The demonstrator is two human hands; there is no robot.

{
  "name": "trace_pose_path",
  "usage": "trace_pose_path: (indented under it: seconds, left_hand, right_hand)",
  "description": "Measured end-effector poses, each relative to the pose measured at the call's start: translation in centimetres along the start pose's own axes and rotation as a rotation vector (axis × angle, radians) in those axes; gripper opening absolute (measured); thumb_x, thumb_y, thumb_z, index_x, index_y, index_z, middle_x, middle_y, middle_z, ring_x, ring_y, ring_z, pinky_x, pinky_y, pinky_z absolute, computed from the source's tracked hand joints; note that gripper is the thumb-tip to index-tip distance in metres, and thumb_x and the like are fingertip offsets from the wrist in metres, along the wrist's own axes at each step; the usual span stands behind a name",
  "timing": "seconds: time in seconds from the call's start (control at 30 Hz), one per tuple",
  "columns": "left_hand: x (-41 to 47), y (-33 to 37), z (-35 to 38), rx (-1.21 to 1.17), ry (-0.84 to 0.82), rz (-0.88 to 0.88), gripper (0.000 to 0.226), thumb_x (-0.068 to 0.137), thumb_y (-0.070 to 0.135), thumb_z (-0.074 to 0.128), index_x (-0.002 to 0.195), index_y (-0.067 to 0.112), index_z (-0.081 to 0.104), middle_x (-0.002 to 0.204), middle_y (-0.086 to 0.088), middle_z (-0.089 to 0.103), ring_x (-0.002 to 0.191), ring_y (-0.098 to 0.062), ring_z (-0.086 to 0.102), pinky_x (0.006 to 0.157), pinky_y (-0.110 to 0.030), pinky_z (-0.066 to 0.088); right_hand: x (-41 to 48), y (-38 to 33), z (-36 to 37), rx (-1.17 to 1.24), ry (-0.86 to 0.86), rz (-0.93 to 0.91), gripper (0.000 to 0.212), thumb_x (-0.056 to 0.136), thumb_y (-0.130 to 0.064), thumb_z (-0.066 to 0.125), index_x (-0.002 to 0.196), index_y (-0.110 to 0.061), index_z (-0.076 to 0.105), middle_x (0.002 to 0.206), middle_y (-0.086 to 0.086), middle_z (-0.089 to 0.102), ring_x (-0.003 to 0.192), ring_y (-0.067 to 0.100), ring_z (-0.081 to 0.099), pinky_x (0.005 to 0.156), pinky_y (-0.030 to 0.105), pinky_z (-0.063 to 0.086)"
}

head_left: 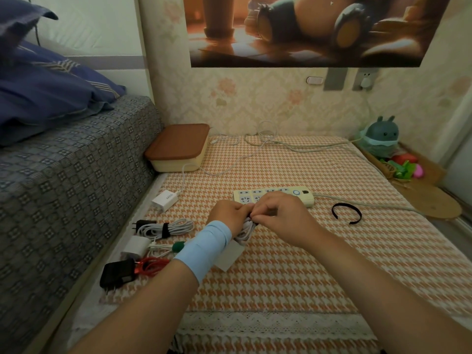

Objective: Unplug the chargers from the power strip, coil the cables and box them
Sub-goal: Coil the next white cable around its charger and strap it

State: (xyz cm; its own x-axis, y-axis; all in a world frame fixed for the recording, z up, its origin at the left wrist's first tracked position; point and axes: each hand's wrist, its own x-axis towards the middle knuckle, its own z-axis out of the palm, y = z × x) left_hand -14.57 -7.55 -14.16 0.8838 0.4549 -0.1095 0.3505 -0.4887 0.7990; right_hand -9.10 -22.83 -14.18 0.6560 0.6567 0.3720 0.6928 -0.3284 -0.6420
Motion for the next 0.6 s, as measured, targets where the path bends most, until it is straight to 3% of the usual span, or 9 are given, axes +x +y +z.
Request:
trace_pose_path:
  seconds: [0.1,0.17,0.23,0.33,0.43,0.53,0.6]
  left_hand:
    - [0.0,0.3,0.1,-0.005,0.030,0.091,0.061,0.092,0.041,0.061,0.038,0.017,0.047,0.041,-0.006,0.040,0.048,-0.020,0.033,0.051,-0.028,0.028]
    - [0.2,0.3,0.1,-0.012,0.015,0.135,0.053,0.090,0.046,0.062,0.057,0.005,0.069,0.058,-0.022,0.059,0.054,-0.019,0.043,0.050,-0.031,0.036]
    - [0.3,0.1,-0.1,-0.009,-0.016,0.169,0.050,0.089,0.047,0.062,0.079,0.000,0.075,0.077,-0.025,0.068,0.059,-0.019,0.051,0.055,-0.040,0.047]
    - [0.3,-0.2,-0.3,0.049,-0.078,0.243,0.048,0.089,0.044,0.065,0.075,-0.002,0.073,0.070,-0.028,0.063,0.055,-0.019,0.046,0.053,-0.032,0.041]
    - [0.0,-0.1,-0.7,0.100,-0.149,0.275,0.043,0.088,0.038,0.068,0.060,0.005,0.069,0.056,-0.020,0.054,0.052,-0.018,0.041,0.050,-0.027,0.038]
    - [0.1,-0.1,-1.1,0.119,-0.262,0.300,0.016,0.086,0.030,0.072,0.083,0.017,0.081,0.071,-0.014,0.071,0.061,-0.019,0.054,0.061,-0.039,0.052]
    - [-0.2,-0.1,-1.3,0.162,-0.325,0.315,0.012,0.086,0.023,0.073,0.095,0.024,0.080,0.076,0.002,0.075,0.067,-0.012,0.059,0.069,-0.032,0.055]
  right_hand:
    - [-0.1,0.0,-0.7,0.007,0.036,0.026,0.014,0.082,-0.015,0.083,0.087,-0.021,0.071,0.097,-0.011,0.061,0.091,-0.002,0.058,0.080,0.014,0.049]
    - [0.0,0.0,-1.0,-0.066,0.043,0.003,0.025,0.081,-0.019,0.084,0.098,-0.024,0.066,0.111,-0.013,0.054,0.105,-0.001,0.048,0.089,0.009,0.036]
    - [0.1,0.3,-1.6,-0.121,0.008,0.022,0.035,0.078,-0.027,0.086,0.107,-0.028,0.065,0.123,-0.016,0.048,0.120,0.002,0.038,0.095,0.010,0.028]
    - [0.2,0.5,-2.8,-0.191,-0.142,0.080,0.043,0.077,-0.037,0.086,0.115,-0.026,0.069,0.113,-0.015,0.061,0.104,0.002,0.055,0.084,0.012,0.039]
    - [0.3,0.2,-3.4,-0.292,-0.244,0.052,0.047,0.077,-0.040,0.085,0.119,-0.023,0.069,0.109,-0.011,0.065,0.092,0.002,0.057,0.077,0.013,0.044]
    - [0.2,0.3,-3.6,-0.364,-0.313,0.002,0.032,0.078,-0.041,0.085,0.104,-0.027,0.074,0.100,-0.016,0.061,0.088,0.002,0.057,0.081,0.025,0.052]
    - [-0.1,0.5,-3.7,-0.367,-0.348,-0.015,0.023,0.078,-0.039,0.085,0.095,-0.028,0.074,0.095,-0.017,0.060,0.085,0.001,0.057,0.081,0.026,0.053]
